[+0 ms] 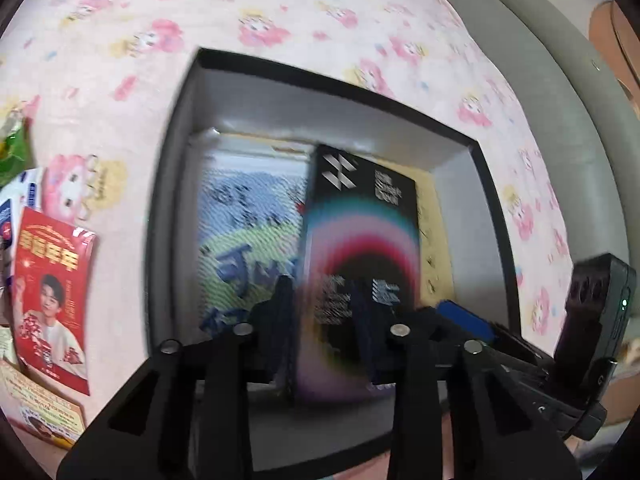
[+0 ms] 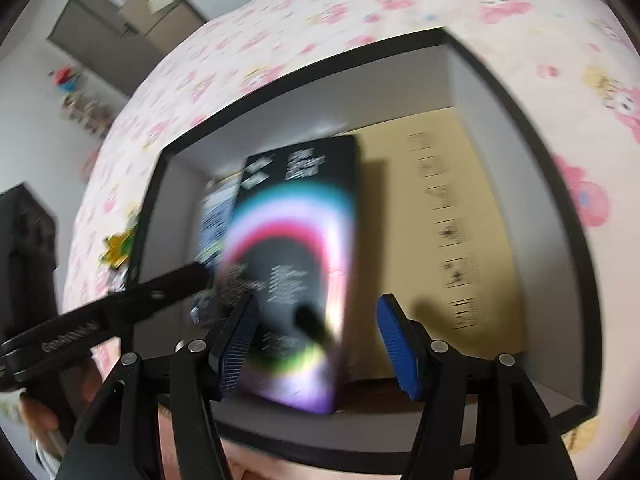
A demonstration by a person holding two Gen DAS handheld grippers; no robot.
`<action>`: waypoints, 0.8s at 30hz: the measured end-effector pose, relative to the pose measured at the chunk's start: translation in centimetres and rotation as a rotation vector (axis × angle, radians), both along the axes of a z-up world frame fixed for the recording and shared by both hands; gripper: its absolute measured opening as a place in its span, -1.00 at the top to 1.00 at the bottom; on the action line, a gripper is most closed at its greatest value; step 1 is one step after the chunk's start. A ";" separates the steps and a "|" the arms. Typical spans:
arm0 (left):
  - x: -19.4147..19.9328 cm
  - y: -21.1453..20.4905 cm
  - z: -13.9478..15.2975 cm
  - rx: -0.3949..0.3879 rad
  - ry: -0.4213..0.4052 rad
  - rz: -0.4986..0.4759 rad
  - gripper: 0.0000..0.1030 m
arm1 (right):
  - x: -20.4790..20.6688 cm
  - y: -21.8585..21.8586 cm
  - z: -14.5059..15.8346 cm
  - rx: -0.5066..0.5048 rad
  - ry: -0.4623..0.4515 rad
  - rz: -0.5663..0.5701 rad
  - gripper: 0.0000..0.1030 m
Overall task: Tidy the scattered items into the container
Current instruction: 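Lower the Smart Devil box upright into the shoebox beside the package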
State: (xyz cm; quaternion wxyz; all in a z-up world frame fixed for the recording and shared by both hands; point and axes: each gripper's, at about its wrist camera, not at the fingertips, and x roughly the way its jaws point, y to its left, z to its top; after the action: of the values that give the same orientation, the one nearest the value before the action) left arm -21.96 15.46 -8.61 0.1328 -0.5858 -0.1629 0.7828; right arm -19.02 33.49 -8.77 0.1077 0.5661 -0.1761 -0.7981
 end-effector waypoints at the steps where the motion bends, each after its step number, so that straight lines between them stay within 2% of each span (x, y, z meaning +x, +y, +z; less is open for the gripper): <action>1: 0.0 0.3 0.0 -0.030 -0.002 0.004 0.51 | 0.0 0.2 -0.1 -0.016 -0.003 -0.007 -0.14; 3: 0.1 1.1 -0.3 -0.094 -0.013 0.002 0.51 | -0.1 0.2 -0.1 -0.038 -0.005 -0.014 -0.14; 5: -0.1 2.0 -0.9 -0.113 -0.039 -0.009 0.52 | 0.0 -0.2 0.2 0.002 0.008 -0.011 -0.14; 7: -0.4 2.5 -1.5 -0.093 -0.059 -0.018 0.51 | 0.1 -0.5 0.4 0.057 0.020 -0.011 -0.14; 9: -0.7 2.9 -1.9 -0.060 -0.074 -0.026 0.42 | 0.3 -0.5 0.5 0.106 0.026 -0.018 -0.14; 14: -1.4 4.3 -2.0 -0.024 -0.098 -0.059 0.41 | 0.0 1.1 0.5 0.079 0.016 -0.082 -0.16; 19: -1.9 5.2 -1.3 0.051 -0.099 -0.068 0.46 | -0.1 1.9 0.5 0.150 0.025 -0.126 -0.17; 24: -1.4 4.0 -0.1 0.018 -0.056 -0.045 0.46 | -0.1 1.9 1.0 0.171 0.067 -0.135 -0.17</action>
State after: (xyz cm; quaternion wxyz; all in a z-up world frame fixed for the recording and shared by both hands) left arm -23.37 19.43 -8.75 0.1511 -0.6096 -0.1603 0.7615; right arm -19.13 35.44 -7.73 0.0107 0.5333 -0.1414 -0.8340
